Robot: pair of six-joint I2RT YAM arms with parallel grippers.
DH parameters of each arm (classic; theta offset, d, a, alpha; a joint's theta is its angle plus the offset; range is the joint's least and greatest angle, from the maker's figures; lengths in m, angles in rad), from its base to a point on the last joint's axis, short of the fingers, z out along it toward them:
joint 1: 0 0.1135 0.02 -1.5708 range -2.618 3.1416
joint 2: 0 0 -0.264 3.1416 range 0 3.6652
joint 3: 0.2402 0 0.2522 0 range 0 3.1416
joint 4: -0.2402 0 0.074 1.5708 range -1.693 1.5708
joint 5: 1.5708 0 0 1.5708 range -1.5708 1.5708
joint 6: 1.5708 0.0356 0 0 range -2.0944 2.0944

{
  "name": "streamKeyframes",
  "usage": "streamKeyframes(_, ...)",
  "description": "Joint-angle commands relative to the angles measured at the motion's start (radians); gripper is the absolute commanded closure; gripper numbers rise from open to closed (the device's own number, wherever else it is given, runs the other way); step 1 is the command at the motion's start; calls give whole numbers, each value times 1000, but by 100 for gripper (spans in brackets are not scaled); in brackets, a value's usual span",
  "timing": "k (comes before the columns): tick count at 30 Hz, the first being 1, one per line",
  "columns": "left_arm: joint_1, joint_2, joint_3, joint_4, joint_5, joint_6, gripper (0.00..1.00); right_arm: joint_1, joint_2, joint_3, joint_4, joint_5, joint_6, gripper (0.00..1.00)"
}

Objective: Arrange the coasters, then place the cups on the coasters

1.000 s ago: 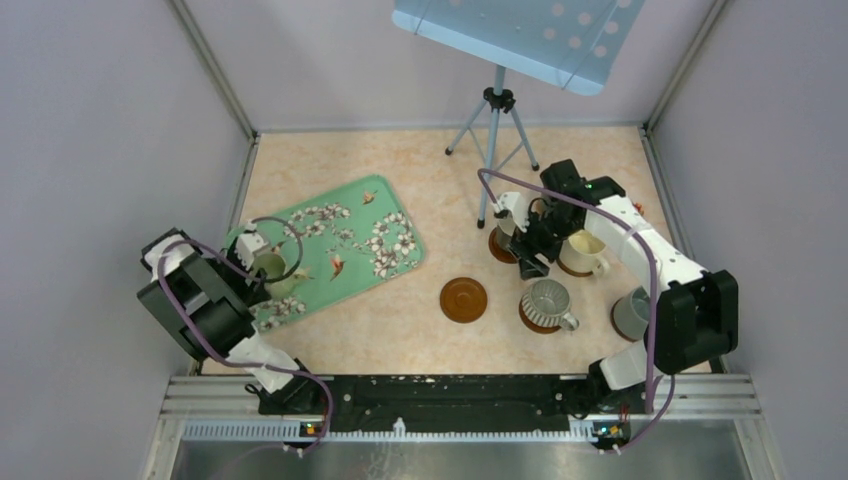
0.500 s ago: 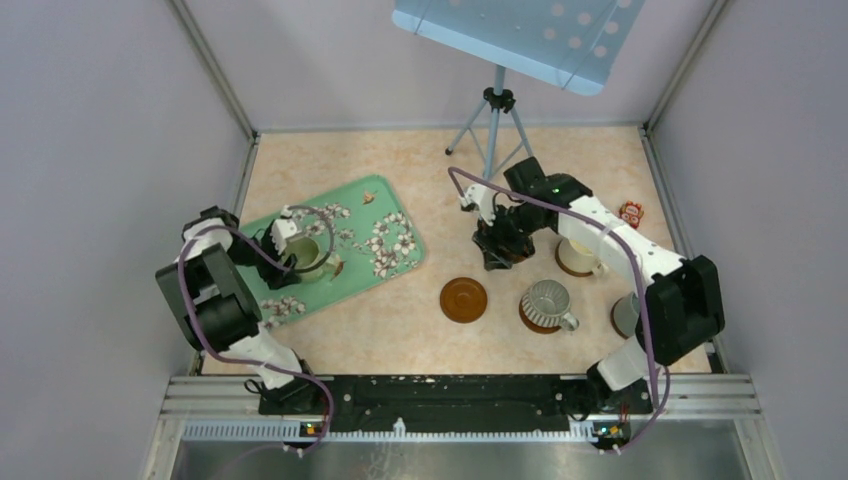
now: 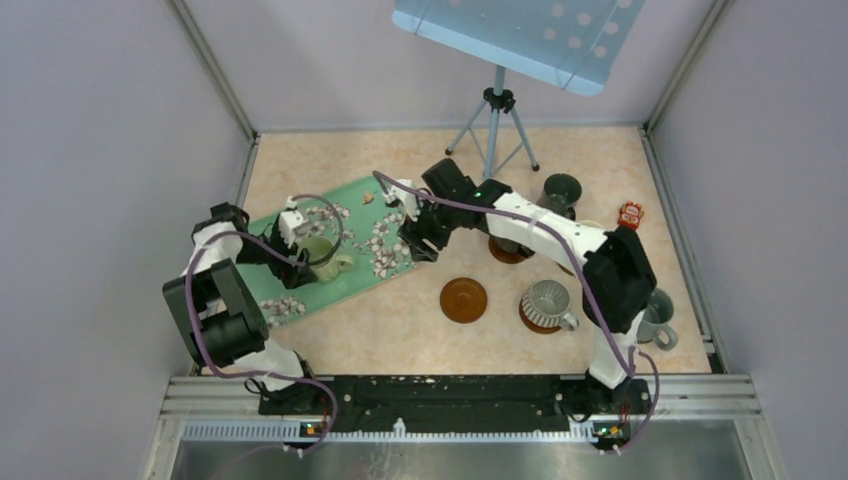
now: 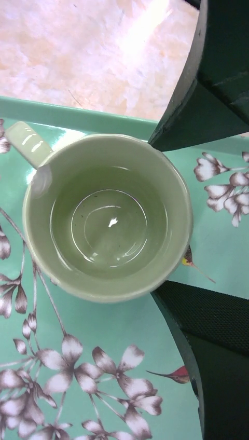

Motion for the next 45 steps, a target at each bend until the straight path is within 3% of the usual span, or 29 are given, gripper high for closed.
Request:
streamKeyframes(1, 44, -40, 91, -80, 69, -117, 1, 70, 87, 121, 56, 48, 39, 39)
streamKeyframes(8, 166, 42, 312, -248, 190, -237, 1, 151, 223, 263, 86, 82, 41, 38)
streamKeyframes(22, 184, -31, 290, 76, -29, -700, 1, 281, 557, 677, 16, 167, 9, 38)
streamKeyframes(29, 198, -4, 325, 89, -27, -772, 1, 300, 613, 716, 37, 181, 1, 44)
streamKeyframes(34, 200, 0, 318, 102, -22, -784, 1, 309, 642, 747, 33, 198, -18, 56)
streamKeyframes(37, 202, -3, 310, 110, -12, -789, 1, 311, 645, 760, 25, 194, -16, 69)
streamKeyframes(41, 202, -3, 306, 115, 2, -801, 1, 312, 643, 787, 13, 218, -1, 97)
streamKeyframes(45, 201, -16, 301, 116, 13, -797, 1, 313, 608, 771, -8, 274, 36, 100)
